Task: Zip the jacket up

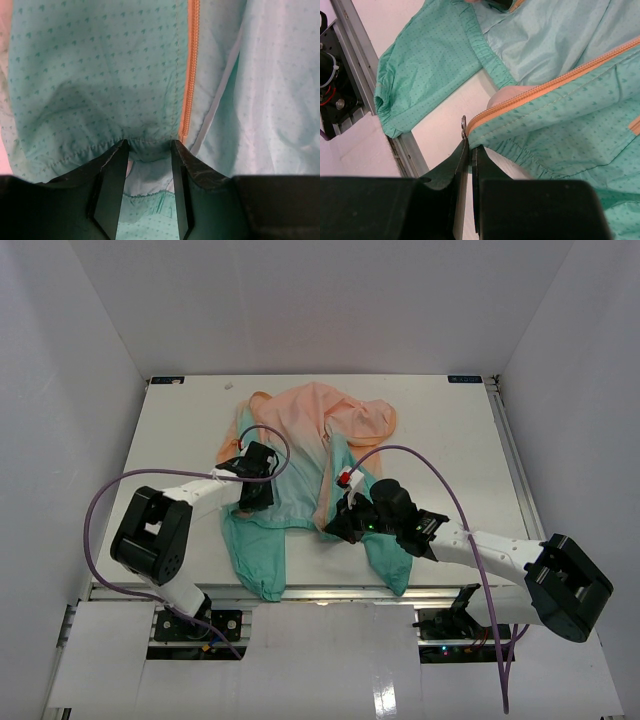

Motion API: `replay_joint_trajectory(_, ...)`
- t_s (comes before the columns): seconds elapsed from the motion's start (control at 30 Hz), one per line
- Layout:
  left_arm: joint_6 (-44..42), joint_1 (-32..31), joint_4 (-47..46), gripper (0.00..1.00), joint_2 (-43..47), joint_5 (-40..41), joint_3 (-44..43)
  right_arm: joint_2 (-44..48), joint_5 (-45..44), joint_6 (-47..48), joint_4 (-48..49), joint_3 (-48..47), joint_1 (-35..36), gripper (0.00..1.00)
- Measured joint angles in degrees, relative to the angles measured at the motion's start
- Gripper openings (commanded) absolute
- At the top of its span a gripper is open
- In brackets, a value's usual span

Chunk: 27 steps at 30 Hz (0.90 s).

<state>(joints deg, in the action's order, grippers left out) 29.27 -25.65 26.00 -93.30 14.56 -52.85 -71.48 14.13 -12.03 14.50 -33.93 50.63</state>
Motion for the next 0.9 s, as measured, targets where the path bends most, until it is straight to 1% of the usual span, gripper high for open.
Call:
replay_joint_trajectory(0.03,-0.2,0.0,-0.1,0.42,-0.5,-0.2,-0.5,0.0,0.0,0.0,0.0,0.0,0.0,0.08)
replay_joint_trajectory(0.1,-0.6,0.0,-0.3,0.25,-1.2,-0.7,-1.2,0.0,0.0,0.0,0.0,0.0,0.0,0.08)
replay_joint_trajectory(0.13,-0.6,0.0,-0.5,0.19,-1.3,-0.9,-1.4,0.0,0.0,0.0,0.0,0.0,0.0,0.08)
replay_joint_trajectory(0.23,-0.7,0.0,-0.7,0.1,-1.4,-1.4,-1.5,0.0,0.0,-0.1,0.0,0.0,0.0,0.08)
replay_joint_trajectory(0.37,-0.7,0.1,0.1,0.01,-0.9,-1.5,-1.6,0.0,0.0,-0.1,-0.1,0.0,0.0,0.08)
replay_joint_trajectory(0.47,-0.7,0.4,1.4,0.0,0.5,-1.7,-1.6,0.0,-0.1,-0.2,-0.2,0.0,0.0,0.08)
replay_joint_trajectory(0.5,-0.6,0.5,1.8,0.01,1.7,-1.7,-1.6,0.0,-0.1,-0.2,-0.2,0.0,0.0,0.08)
replay_joint_trajectory(0.53,-0.5,0.7,2.1,0.07,3.1,-1.8,-1.6,0.0,-0.1,-0.2,-0.2,0.0,0.0,0.08)
replay_joint_trajectory(0.57,-0.5,0.9,2.4,0.16,4.8,-1.8,-1.6,0.0,-0.1,-0.2,-0.2,0.0,0.0,0.08)
replay_joint_trajectory(0.6,-0.5,1.1,2.6,0.21,6.6,-1.8,-1.7,0.0,-0.1,-0.2,-0.2,0.0,0.0,0.08)
replay_joint_trajectory(0.63,-0.5,1.2,2.9,0.16,8.2,-1.8,-1.9,0.0,-0.1,-0.2,-0.3,0.0,0.0,0.08)
replay_joint_trajectory(0.67,-0.4,1.4,3.1,0.07,9.7,-1.7,-2.3,0.0,-0.1,-0.2,-0.3,0.0,0.0,0.08)
replay_joint_trajectory(0.7,-0.4,1.5,3.2,0.01,10.8,-1.7,-2.7,0.0,-0.1,-0.2,-0.3,0.0,0.0,0.08)
replay_joint_trajectory(0.8,-0.4,1.7,2.9,0.0,12.4,-1.7,-3.3,0.0,-0.1,-0.2,-0.6,0.0,0.0,0.08)
replay_joint_trajectory(0.83,-0.4,1.8,3.0,0.04,12.5,-1.7,-3.3,0.0,-0.1,-0.2,-0.6,0.0,0.0,0.08)
replay_joint_trajectory(0.9,-0.4,1.8,3.1,0.18,12.3,-1.9,-3.3,0.0,-0.2,-0.2,-0.7,0.0,0.0,0.08)
